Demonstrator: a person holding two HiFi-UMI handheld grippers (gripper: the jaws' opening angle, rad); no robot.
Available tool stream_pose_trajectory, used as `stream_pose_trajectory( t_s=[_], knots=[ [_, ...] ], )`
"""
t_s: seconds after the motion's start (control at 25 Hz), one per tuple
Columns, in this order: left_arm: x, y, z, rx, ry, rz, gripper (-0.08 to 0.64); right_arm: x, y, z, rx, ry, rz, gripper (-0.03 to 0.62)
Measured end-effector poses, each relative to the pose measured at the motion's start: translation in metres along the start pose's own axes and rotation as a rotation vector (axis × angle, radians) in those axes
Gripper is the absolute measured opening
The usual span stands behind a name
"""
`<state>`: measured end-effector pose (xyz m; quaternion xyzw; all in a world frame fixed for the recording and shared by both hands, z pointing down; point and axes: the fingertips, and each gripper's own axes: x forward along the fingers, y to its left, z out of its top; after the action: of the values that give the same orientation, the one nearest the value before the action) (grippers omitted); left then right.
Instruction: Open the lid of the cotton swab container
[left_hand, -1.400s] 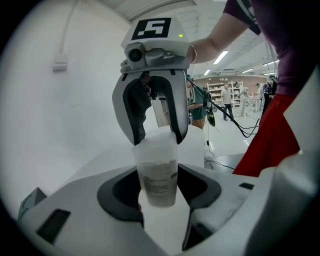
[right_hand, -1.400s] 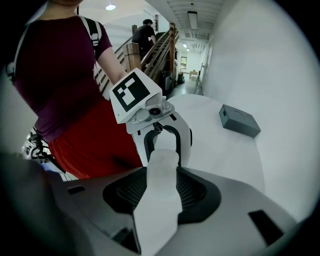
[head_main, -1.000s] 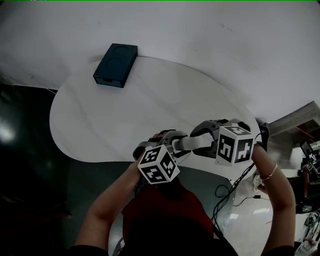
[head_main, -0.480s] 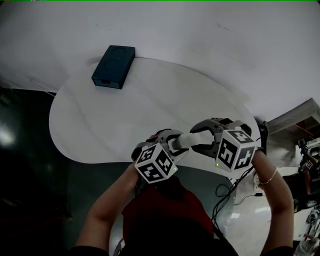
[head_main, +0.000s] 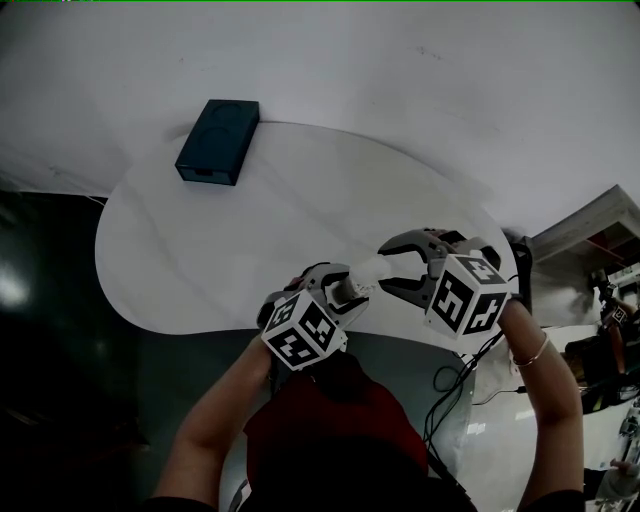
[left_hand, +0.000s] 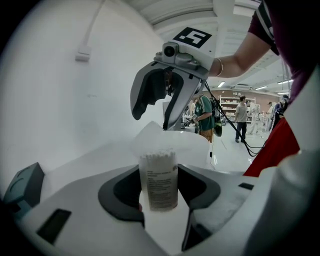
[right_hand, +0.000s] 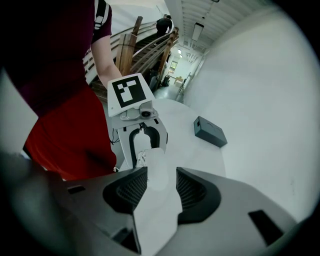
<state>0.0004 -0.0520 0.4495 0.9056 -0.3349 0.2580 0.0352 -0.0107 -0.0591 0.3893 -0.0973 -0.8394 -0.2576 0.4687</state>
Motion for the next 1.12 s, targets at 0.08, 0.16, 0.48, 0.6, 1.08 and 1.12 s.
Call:
stream_pose_trajectory(
  t_s=[0.08,0.16,0.48,0.6,1.08,1.12],
  knots=[
    [0.001,-0.002,0.0,-0.005,-0.004,-0.002,0.219,-0.001,-0.004,-0.005,0.007,0.013,-0.024,0.188],
    [0.002,-0.004,-0.001,-0.016,-0.007,-0.009,0.216,-0.001,-0.007,-0.006,0.029,0.004,-0.039,0.173],
    [0.005,-0.01,-0.001,-0.049,-0.037,-0.046,0.212,-0.001,-0.018,-0.004,0.057,-0.006,-0.089,0.135],
    [0.006,-0.009,0.0,-0.085,-0.059,-0.052,0.212,-0.002,-0.022,-0.002,0.091,-0.035,-0.099,0.135],
    [0.016,0.036,0.008,-0.203,-0.122,-0.066,0.21,-0.035,-0.046,-0.041,0.4,-0.123,-0.217,0.135],
    [0.018,0.042,0.01,-0.207,-0.13,-0.072,0.21,-0.036,-0.046,-0.048,0.427,-0.119,-0.225,0.133]
  ],
)
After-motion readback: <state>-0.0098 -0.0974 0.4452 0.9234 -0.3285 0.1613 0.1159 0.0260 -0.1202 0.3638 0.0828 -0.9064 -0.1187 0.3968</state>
